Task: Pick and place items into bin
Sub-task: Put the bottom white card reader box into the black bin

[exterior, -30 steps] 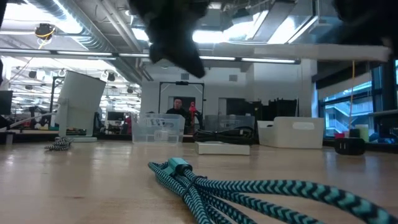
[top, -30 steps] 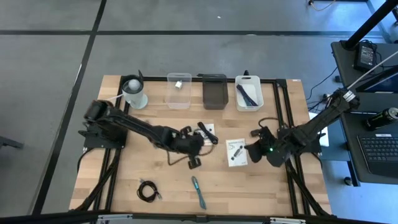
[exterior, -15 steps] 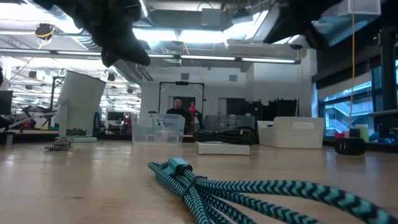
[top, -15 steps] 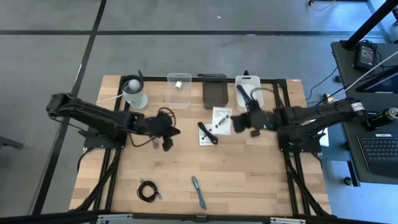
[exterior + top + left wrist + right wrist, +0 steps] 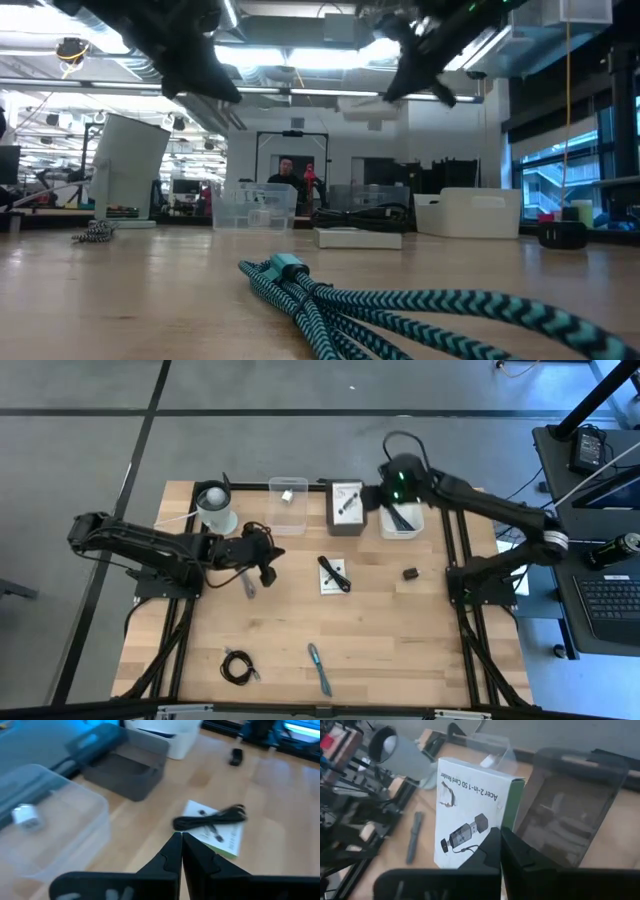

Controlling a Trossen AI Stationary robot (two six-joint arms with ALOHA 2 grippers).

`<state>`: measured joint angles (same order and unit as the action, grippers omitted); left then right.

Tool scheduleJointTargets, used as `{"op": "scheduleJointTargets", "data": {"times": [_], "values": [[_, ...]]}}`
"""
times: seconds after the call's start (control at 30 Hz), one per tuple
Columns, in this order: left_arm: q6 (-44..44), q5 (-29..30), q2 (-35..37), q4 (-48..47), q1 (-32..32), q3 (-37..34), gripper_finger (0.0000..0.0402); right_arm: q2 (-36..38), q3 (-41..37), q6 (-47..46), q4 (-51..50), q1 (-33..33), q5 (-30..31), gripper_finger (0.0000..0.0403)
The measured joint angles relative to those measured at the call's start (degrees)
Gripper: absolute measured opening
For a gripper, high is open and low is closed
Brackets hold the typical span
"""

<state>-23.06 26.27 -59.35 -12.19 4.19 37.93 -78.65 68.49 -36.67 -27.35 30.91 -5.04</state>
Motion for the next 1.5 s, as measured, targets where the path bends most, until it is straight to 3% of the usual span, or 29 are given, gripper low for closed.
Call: {"op": "scheduleJointTargets", "data": {"times": [0.2,0.43,1.0,1.5], "values": [[-0.7,2.2,0.0,0.0,-2.8,0.0,0.0005,-12.5,8.1,6.0,-1.8,7.7,-9.2,0.0],[-2.7,2.4,0.0,0.0,-6.1,0.0,0.0003,-22.0,12.7,10.0,-3.8,11.4,-11.4,0.0],[-4.0,2.2,0.0,0.0,-8.2,0.0,0.0005,-28.3,12.8,9.8,-7.8,13.6,-11.1,0.0],[-6.4,-1.4,0.0,0.0,-8.0,0.0,0.0006,-28.8,12.8,8.9,-7.6,12.5,-8.9,0.0]]}}
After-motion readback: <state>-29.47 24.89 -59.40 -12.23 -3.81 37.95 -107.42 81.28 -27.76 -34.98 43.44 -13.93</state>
